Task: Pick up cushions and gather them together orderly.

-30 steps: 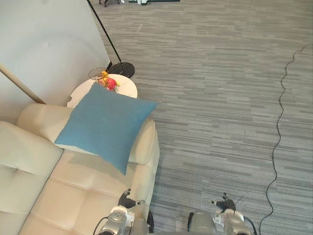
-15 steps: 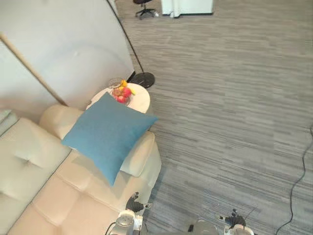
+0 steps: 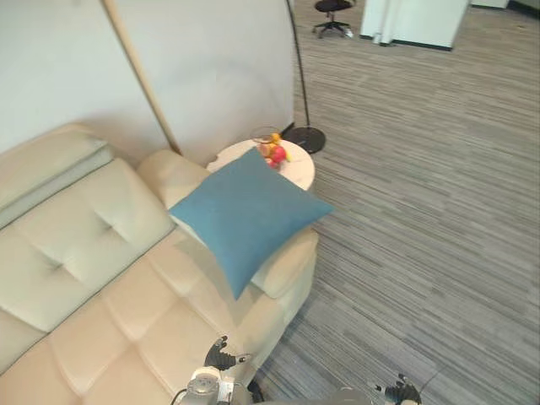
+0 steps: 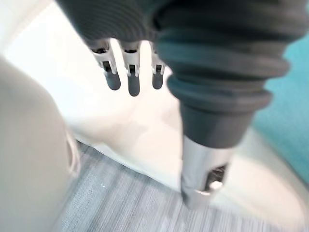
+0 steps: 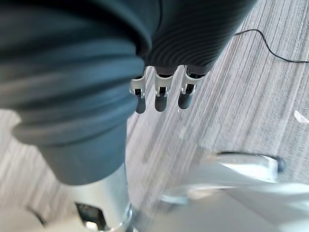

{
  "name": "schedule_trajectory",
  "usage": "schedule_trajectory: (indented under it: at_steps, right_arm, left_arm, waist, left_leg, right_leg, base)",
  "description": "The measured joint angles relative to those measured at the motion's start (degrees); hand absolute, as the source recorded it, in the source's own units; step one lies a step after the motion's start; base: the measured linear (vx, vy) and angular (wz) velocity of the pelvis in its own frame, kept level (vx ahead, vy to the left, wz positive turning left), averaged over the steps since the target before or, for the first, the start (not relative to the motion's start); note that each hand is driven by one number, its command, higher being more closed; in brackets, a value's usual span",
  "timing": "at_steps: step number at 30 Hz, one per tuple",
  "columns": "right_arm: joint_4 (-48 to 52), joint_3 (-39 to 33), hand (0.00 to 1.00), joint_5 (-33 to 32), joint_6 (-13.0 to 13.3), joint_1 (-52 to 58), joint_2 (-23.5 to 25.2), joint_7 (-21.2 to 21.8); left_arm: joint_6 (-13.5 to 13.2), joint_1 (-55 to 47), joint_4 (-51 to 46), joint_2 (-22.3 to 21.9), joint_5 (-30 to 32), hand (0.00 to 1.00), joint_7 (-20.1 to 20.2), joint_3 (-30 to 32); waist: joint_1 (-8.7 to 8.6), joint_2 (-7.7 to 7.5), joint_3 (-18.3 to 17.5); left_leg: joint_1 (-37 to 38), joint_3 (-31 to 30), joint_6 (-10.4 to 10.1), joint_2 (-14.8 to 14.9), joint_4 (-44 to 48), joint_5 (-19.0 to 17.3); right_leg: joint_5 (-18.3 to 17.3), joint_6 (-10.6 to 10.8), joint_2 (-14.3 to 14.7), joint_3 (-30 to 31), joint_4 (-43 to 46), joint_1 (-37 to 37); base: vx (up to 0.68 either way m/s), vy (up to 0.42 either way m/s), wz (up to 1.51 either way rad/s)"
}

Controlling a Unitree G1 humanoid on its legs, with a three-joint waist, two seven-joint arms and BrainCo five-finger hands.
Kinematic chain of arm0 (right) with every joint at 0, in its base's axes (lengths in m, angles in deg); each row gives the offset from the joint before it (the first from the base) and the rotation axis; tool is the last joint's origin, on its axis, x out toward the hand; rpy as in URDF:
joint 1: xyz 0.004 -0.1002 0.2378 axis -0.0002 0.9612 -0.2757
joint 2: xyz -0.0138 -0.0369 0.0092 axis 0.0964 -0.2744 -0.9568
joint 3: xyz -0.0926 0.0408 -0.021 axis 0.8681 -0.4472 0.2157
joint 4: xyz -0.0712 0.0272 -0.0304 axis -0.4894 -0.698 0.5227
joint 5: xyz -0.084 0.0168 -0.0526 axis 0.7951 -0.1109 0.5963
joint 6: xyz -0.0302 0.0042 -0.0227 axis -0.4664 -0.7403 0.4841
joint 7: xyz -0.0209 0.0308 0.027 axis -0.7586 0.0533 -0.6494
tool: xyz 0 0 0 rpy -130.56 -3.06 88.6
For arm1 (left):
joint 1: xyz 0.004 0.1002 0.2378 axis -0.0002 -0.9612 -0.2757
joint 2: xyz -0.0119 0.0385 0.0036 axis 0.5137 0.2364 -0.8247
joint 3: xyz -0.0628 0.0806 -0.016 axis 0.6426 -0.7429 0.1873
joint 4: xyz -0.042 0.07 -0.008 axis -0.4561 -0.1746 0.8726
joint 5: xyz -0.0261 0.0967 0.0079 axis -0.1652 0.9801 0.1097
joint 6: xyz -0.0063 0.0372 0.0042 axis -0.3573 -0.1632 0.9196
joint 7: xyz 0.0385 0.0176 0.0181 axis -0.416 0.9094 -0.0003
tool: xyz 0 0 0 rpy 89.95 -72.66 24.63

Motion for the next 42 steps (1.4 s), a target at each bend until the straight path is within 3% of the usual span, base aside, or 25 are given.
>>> schedule_trajectory:
  at_steps: [2, 5, 6, 7, 8, 10, 13, 15, 18, 21, 32, 37, 42]
  right_arm:
    - [0.0, 0.1, 0.0, 0.0, 0.0, -0.4, 0.0, 0.2]
    - [0.0, 0.2, 0.0, 0.0, 0.0, -0.4, 0.1, 0.3]
    - [0.0, 0.8, 0.0, 0.1, 0.0, 0.0, 0.2, 0.3]
    - [-0.3, 1.2, 0.0, 0.1, -0.1, 0.2, -0.1, 0.4]
    - [-0.3, 1.2, 0.0, 0.1, -0.1, 0.3, -0.3, 0.4]
    - [-0.1, 1.2, 0.0, 0.1, -0.1, -0.7, -1.0, 0.6]
    - [0.1, 0.9, 0.0, 0.3, 0.2, -0.8, -1.0, 1.0]
    - [0.1, 0.5, 0.0, 0.1, 0.2, -0.9, -1.0, 1.0]
    - [0.1, -1.4, 0.0, 0.0, 0.7, -0.9, -0.5, 1.1]
    - [0.0, -2.1, 0.0, -0.1, 0.6, -0.1, -0.4, 1.1]
    - [2.4, -4.1, 0.0, 0.0, 0.5, 2.2, 1.0, 0.2]
    - [18.4, -6.9, 0.0, 0.6, 0.4, 6.0, -4.1, -0.5]
    - [34.4, -12.7, 0.0, 6.9, 1.2, 7.1, -10.9, -0.9]
  left_arm:
    - [0.3, 0.0, 0.1, 0.2, 0.0, 0.0, -0.1, 0.0]
    - [0.4, 0.2, 0.4, 0.3, 0.1, 0.0, -0.1, 0.1]
    - [0.3, 0.3, 0.6, 1.0, 0.2, 0.0, 0.0, 0.4]
    - [0.4, 0.8, 1.4, 1.1, 0.3, 0.0, -0.2, 1.3]
    - [0.4, 0.6, 1.3, 0.7, 0.3, 0.0, -0.2, 1.7]
    - [0.3, 0.1, 1.4, -1.0, 0.7, 0.0, -0.1, 3.0]
    - [0.3, 0.0, 1.2, -1.1, 0.7, 0.0, 0.0, 3.4]
    - [0.3, 0.1, 1.1, -0.9, 0.7, 0.0, 0.0, 3.9]
    - [0.3, 0.1, 1.2, -0.7, 1.1, 0.0, 0.1, 3.9]
    - [0.4, 0.1, 1.2, -0.6, 1.1, 0.0, 0.2, 3.1]
    - [0.5, 0.0, 1.3, 0.9, 1.0, 0.0, 0.2, 1.7]
    - [0.5, 0.4, -1.2, 2.4, -0.1, 0.0, -0.4, 1.8]
    - [-0.5, -0.1, -9.0, 3.6, -2.1, 0.0, -1.5, 4.7]
  waist:
    - [-0.14, 0.37, 0.3]
    - [-0.56, 0.04, 0.5]
    - [-0.57, -1.38, 0.7]
    - [-0.88, -2.09, 1.5]
    - [-0.89, -1.85, 1.4]
    - [-0.72, 0.71, 0.6]
    - [-0.8, 0.77, 0.6]
    - [-0.59, 0.39, 0.6]
    - [-0.69, -0.32, 0.8]
    - [-0.97, -0.23, 0.7]
    - [-2.11, -1.13, 0.3]
    - [-3.04, -0.63, -0.1]
    - [-3.8, -0.39, -0.6]
  left_leg:
    - [0.1, -3.3, -0.3, 0.6, -0.4, 0.1]
    - [0.1, -7.8, -2.6, 1.1, 0.9, -0.8]
    - [0.0, -9.4, -3.4, 0.3, 2.8, -1.2]
    - [-0.1, -12.0, -4.5, 0.0, 5.2, -2.7]
    - [-0.4, -12.6, -4.7, 0.5, 5.4, -2.8]
    - [-1.0, -14.9, -6.4, 2.6, 4.2, -2.6]
    - [-0.9, -13.8, -7.6, 4.6, 3.4, -0.2]
    - [-0.8, -11.6, -7.1, 5.2, 3.4, 1.2]
    - [-0.1, -1.8, -4.5, 6.1, 2.3, 3.5]
    - [0.2, 5.0, -4.1, 6.6, 1.5, 3.5]
    - [3.7, 4.4, -3.3, 1.9, -12.0, 9.9]
    - [4.4, 4.9, -3.2, 1.1, -16.3, 11.7]
    - [5.2, 5.9, -3.5, 1.0, -18.2, 12.0]
  right_leg:
    - [0.3, 0.3, 3.4, 4.6, -4.8, -1.0]
    - [3.9, 0.1, 7.0, 13.9, -9.9, -3.1]
    - [6.7, -0.4, 6.6, 15.5, -12.2, -2.7]
    - [7.9, -1.6, 5.8, 13.9, -10.2, -1.8]
    - [7.1, -1.8, 6.1, 12.9, -9.8, -1.7]
    - [4.8, -4.0, 7.7, 9.3, -8.5, -2.0]
    - [3.0, -5.2, 8.1, 4.6, -8.0, 0.0]
    - [3.0, -5.3, 8.3, 3.7, -8.3, 1.2]
    - [3.1, -5.4, 7.3, 1.3, -11.0, 3.9]
    - [3.1, -5.4, 7.0, 0.3, -11.5, 4.2]
    - [5.5, -3.7, 6.0, 0.6, -16.5, 4.6]
    - [6.4, -4.1, 6.4, 1.1, -17.9, 3.8]
    - [7.0, -4.4, 7.4, 2.4, -19.3, 3.7]
  base:
    - [0.15, -0.02, 0.7]
    - [0.17, -0.147, 0.85]
    - [0.22, -0.348, 1.03]
    - [0.19, -0.307, 1.02]
    - [0.2, -0.368, 0.84]
    - [0.18, -0.283, 0.51]
    - [0.15, -0.222, 0.69]
    - [0.09, -0.166, 0.53]
    - [0.02, -0.075, 0.36]
    - [-0.03, 0.017, 0.3]
    - [-0.03, 0.042, 0.05]
    - [0.04, 0.016, -0.03]
    - [0.1, 0.0, -0.12]
